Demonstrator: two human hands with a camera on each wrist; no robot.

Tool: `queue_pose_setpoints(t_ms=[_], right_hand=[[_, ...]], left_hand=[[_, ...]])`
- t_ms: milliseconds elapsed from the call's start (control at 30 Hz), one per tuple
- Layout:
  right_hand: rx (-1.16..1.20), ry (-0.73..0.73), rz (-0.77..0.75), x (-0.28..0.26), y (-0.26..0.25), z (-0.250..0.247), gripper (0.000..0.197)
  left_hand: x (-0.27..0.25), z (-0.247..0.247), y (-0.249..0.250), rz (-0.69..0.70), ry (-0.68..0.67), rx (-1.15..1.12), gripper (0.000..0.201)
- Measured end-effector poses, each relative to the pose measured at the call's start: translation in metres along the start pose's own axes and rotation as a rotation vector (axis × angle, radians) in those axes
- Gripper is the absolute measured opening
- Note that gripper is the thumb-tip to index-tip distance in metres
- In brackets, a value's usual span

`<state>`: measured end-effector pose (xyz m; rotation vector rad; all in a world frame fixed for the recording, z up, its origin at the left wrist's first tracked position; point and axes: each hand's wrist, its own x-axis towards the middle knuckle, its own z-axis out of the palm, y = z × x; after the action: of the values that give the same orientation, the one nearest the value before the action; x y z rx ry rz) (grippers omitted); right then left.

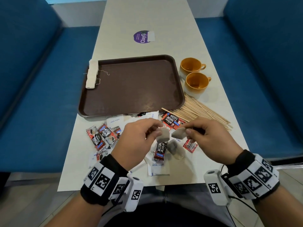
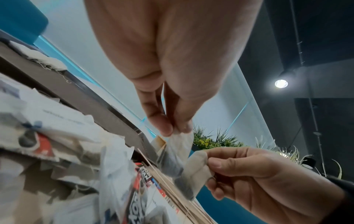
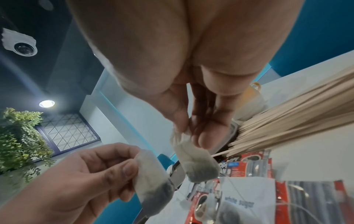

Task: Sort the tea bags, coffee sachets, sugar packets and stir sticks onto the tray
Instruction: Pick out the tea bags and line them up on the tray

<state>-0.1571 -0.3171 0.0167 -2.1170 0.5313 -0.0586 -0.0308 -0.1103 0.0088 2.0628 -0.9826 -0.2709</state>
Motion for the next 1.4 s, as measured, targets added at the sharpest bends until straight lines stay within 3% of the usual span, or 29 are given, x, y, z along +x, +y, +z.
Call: queue_pose_setpoints(t_ms=[233,367,467,533,667,733,867,1033,1167,1267,1400], right_hand=[[0.055,0.021,-0.105,-0.004,-0.029,0.009,0.02],[0.05,-0.048,-0.182,-0.008,-0.04,0.012,0.021],[0.047,0.064,-0.199,-0.008,-0.033,0.013,0.018],[-0.06,0.103,-0.125,-0.006,-0.021,0.013,0.015],[-0.512,-0.134,0.099,-0.007,0.001,0.024,0.027],[-0.641,-0.17,0.135,-0.011,0.005,0.034,0.036],[-0.733,-0.17,0.163,-0.014,0.005,0.041,0.04],[-0.645,-0.164,0.178,-0.01,0.004,0.037,0.027],[-0.374,-0.106,0.162,-0.01,0.006,0.031,0.022],[-0.121,-0.008,0.08,-0.01,0.001,0.022,0.02],[0.023,0.099,-0.033,-0.008,-0.021,0.012,0.009]], left_hand=[[-0.005,-0.01,0.005,0.209,-0.138,0.021,0.003],[-0.006,-0.003,0.003,0.253,-0.161,0.082,0.011],[-0.007,-0.004,0.002,0.197,-0.198,0.067,0.011],[-0.008,-0.005,-0.001,0.111,-0.219,0.086,0.01],[-0.016,-0.01,-0.009,-0.022,-0.155,0.08,0.023],[-0.02,-0.013,-0.012,-0.056,-0.103,0.052,0.032],[-0.024,-0.019,-0.011,-0.086,0.041,0.052,0.013],[-0.024,-0.036,-0.007,-0.166,0.27,-0.093,0.014],[-0.024,-0.05,-0.004,-0.205,0.27,-0.366,0.009],[-0.024,-0.052,-0.011,-0.199,0.275,-0.292,0.012],[-0.022,-0.037,-0.02,-0.19,0.207,-0.146,0.019]])
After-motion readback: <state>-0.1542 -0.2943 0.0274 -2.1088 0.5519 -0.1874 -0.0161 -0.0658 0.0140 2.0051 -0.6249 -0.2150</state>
